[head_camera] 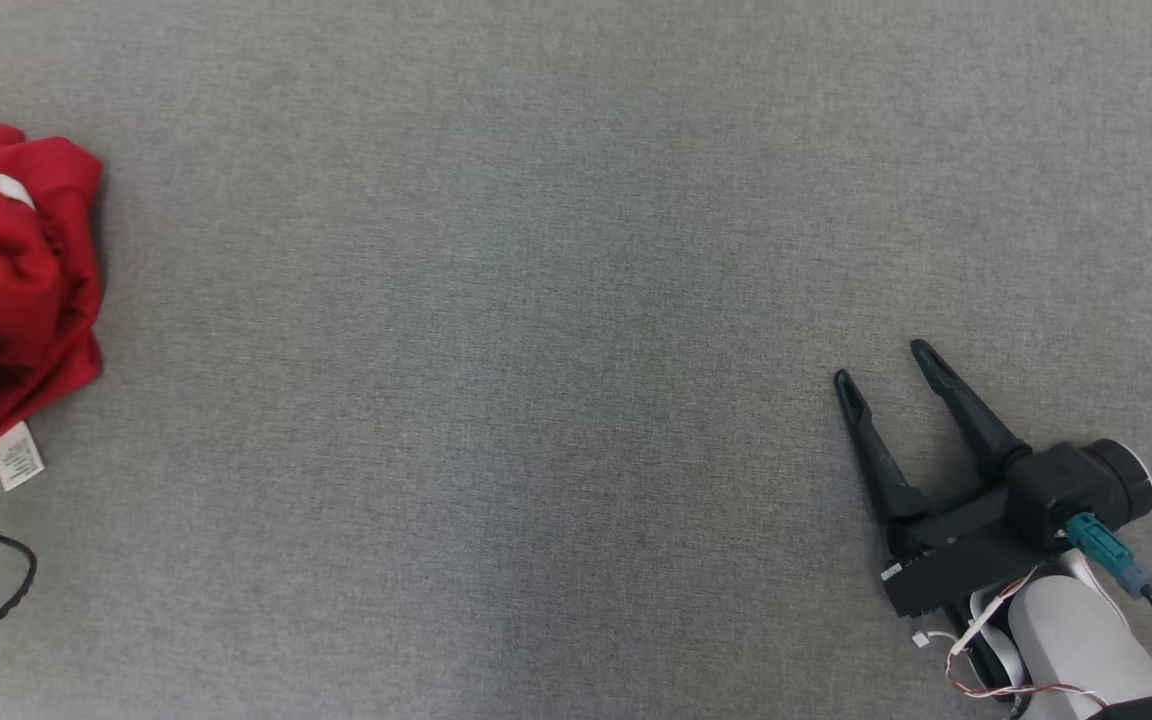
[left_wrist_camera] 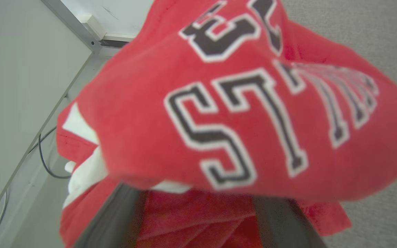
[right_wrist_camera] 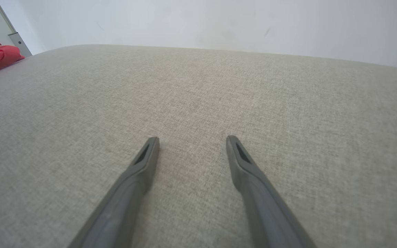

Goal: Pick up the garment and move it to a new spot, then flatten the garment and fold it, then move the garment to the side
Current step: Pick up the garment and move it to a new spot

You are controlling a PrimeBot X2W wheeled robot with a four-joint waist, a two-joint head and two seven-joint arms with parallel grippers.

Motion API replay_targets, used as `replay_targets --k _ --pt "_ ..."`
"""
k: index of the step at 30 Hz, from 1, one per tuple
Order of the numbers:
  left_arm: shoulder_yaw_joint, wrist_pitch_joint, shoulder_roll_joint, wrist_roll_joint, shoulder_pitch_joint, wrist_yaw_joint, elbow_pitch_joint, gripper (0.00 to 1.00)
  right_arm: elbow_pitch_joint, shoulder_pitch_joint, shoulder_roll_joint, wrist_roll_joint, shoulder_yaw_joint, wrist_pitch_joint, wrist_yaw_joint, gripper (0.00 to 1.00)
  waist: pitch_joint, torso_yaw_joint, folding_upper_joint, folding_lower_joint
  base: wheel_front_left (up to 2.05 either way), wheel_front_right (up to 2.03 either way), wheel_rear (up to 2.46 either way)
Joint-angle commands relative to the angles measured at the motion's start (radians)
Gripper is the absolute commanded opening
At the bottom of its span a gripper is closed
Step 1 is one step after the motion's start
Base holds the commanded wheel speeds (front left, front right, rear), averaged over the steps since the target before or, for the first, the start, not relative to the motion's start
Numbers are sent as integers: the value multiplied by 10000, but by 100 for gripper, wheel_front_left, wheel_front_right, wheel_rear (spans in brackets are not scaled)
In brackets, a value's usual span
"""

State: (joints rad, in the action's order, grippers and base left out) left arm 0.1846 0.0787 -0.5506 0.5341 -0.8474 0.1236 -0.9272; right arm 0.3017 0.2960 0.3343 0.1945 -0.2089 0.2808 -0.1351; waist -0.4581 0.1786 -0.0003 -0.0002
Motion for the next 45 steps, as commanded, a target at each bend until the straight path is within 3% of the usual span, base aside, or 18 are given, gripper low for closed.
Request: replay_targets --k 1,2,4,5,18,28,37,45 --pt "-34 -65 71 85 -205 19 -211 90 981 -681 425 143 238 -301 88 100 -138 -116 3 2 0 0 0" --pt "-34 -65 71 85 -205 19 -211 90 981 -681 425 143 238 -301 88 100 -138 -116 3 2 0 0 0" --pt "55 -175 81 19 -265 27 -426 25 1011 -717 415 130 271 -310 98 100 -153 -104 3 2 0 0 0" --pt "120 -211 103 -23 -305 32 -537 0 1017 -724 369 94 288 -313 99 100 -160 -90 3 2 0 0 0" --pt "770 -1795 -389 -519 -1317 56 -1028 0 1082 -674 -379 151 83 -274 60 100 607 1 3 2 0 0 0" --pt "1976 -1978 -633 -525 -2139 55 -137 0 1201 -564 -1090 262 40 -175 53 100 1813 -417 3 2 0 0 0" --pt "2878 -1930 421 -9 -2203 57 806 0 1353 -685 -1672 277 161 -167 54 100 2655 -1307 3 2 0 0 0" --pt "3607 -2225 1917 901 -1572 56 1240 0 1510 -760 -1916 297 270 -165 54 100 2917 -2453 3 2 0 0 0"
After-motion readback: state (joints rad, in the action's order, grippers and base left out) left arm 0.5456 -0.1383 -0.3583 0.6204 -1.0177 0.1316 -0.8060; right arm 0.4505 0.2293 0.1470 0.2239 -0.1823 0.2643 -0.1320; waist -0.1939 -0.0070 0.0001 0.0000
